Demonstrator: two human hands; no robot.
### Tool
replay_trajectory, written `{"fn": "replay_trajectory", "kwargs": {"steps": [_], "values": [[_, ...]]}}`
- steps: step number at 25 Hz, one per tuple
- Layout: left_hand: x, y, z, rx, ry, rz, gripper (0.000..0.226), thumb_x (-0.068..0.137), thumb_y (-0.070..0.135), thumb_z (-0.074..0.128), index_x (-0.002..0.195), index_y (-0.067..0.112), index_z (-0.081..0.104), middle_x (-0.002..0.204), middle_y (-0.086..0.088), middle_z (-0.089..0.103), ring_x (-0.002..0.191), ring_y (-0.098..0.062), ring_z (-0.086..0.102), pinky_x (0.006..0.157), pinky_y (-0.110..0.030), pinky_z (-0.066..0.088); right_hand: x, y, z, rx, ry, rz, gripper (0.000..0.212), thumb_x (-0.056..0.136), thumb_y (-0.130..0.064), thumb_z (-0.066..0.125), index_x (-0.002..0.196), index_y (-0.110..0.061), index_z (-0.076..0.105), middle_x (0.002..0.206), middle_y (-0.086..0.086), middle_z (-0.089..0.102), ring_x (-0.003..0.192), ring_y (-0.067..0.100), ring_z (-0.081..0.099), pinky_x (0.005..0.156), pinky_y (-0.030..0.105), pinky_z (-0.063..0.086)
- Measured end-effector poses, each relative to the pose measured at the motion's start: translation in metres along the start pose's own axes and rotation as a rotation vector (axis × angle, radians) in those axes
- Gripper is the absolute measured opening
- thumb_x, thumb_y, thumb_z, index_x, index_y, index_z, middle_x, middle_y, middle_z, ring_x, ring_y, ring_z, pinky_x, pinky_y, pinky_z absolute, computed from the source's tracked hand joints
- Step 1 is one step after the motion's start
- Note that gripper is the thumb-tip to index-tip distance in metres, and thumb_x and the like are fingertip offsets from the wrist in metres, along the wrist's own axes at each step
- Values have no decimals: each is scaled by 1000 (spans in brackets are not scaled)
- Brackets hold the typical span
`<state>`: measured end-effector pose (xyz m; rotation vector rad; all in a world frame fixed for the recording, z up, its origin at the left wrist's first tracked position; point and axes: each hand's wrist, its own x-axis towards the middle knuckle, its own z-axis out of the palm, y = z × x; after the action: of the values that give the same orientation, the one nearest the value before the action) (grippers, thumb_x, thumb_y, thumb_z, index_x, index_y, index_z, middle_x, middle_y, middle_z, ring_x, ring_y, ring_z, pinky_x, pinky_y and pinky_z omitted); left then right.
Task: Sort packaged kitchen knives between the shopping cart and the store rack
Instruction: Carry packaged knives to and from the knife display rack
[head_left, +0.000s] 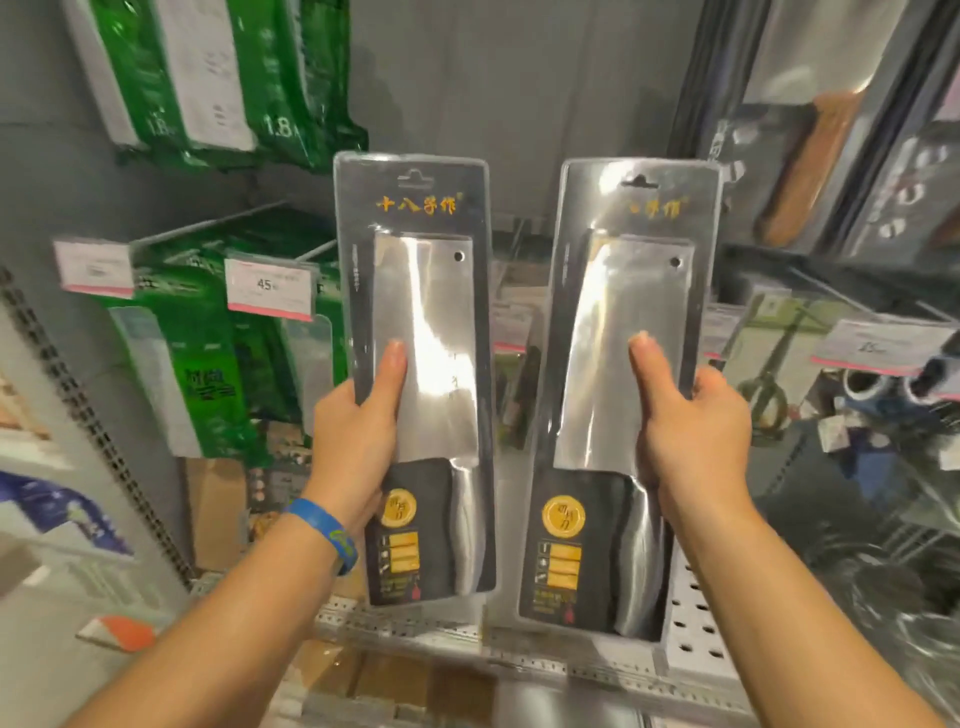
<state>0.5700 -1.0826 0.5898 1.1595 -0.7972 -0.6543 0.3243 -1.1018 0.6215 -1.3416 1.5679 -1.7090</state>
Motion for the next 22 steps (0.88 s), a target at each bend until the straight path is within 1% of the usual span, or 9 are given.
{"fn": "replay_trajectory", "kwargs": {"steps": [2, 5, 9, 11, 13, 16, 18, 20, 22], "values": [[11, 26, 20, -11, -9, 62, 49, 76, 70, 68, 93, 25, 77, 91, 13, 77, 85, -5, 74, 65, -20, 58, 21, -18, -7, 48, 14, -46, 83, 84, -73, 65, 81, 8, 49, 76, 27, 53, 65, 20, 45, 59, 42, 41], [22, 58, 47, -23, -14, 152, 46, 73, 73, 67, 86, 30, 78, 91, 12, 77, 86, -6, 73, 72, -25, 58, 53, -47, -21, 70, 45, -152, 75, 84, -73, 63, 75, 0, 46, 73, 22, 45, 65, 20, 39, 59, 44, 38], [35, 93, 76, -21, -13, 324, 31, 76, 71, 65, 78, 42, 78, 80, 13, 77, 75, -3, 73, 55, -14, 52, 88, -80, -33, 82, 82, -294, 70, 83, -73, 63, 67, -9, 43, 64, 7, 48, 54, 15, 40, 54, 30, 37], [40, 113, 88, -3, -1, 393, 31, 81, 67, 65, 68, 41, 76, 68, 17, 73, 62, 3, 69, 49, -10, 47, 100, -92, -34, 93, 72, -309, 77, 82, -75, 63, 72, 1, 50, 69, 15, 61, 59, 26, 53, 60, 38, 46], [46, 131, 95, 3, 10, 457, 39, 85, 61, 66, 53, 38, 70, 53, 19, 65, 49, 6, 61, 43, -7, 41, 110, -104, -35, 103, 77, -322, 81, 83, -75, 63, 75, 5, 51, 74, 21, 62, 61, 29, 52, 59, 41, 44], [59, 151, 100, -27, -9, 469, 36, 77, 69, 67, 62, 37, 74, 65, 13, 72, 58, 2, 68, 47, -11, 47, 120, -121, -37, 119, 83, -375, 73, 83, -76, 63, 65, -7, 44, 64, 10, 53, 57, 22, 44, 55, 40, 37], [71, 156, 97, -22, 0, 469, 52, 73, 75, 66, 65, 24, 74, 68, 9, 73, 61, -3, 69, 52, -19, 52, 123, -127, -34, 141, 80, -406, 71, 80, -78, 63, 63, -11, 46, 62, 4, 57, 56, 20, 50, 54, 39, 39], [77, 158, 92, -16, 5, 440, 64, 68, 79, 66, 72, 16, 73, 73, 5, 75, 66, -9, 71, 58, -27, 57, 122, -132, -31, 160, 81, -393, 74, 76, -82, 61, 64, -10, 50, 63, 6, 61, 57, 23, 55, 55, 40, 44], [81, 161, 85, -37, -13, 418, 57, 69, 78, 66, 75, 23, 76, 78, 5, 77, 72, -11, 74, 59, -26, 57, 124, -140, -31, 161, 119, -390, 78, 76, -82, 60, 67, -5, 51, 66, 12, 60, 58, 29, 54, 56, 45, 44]]}}
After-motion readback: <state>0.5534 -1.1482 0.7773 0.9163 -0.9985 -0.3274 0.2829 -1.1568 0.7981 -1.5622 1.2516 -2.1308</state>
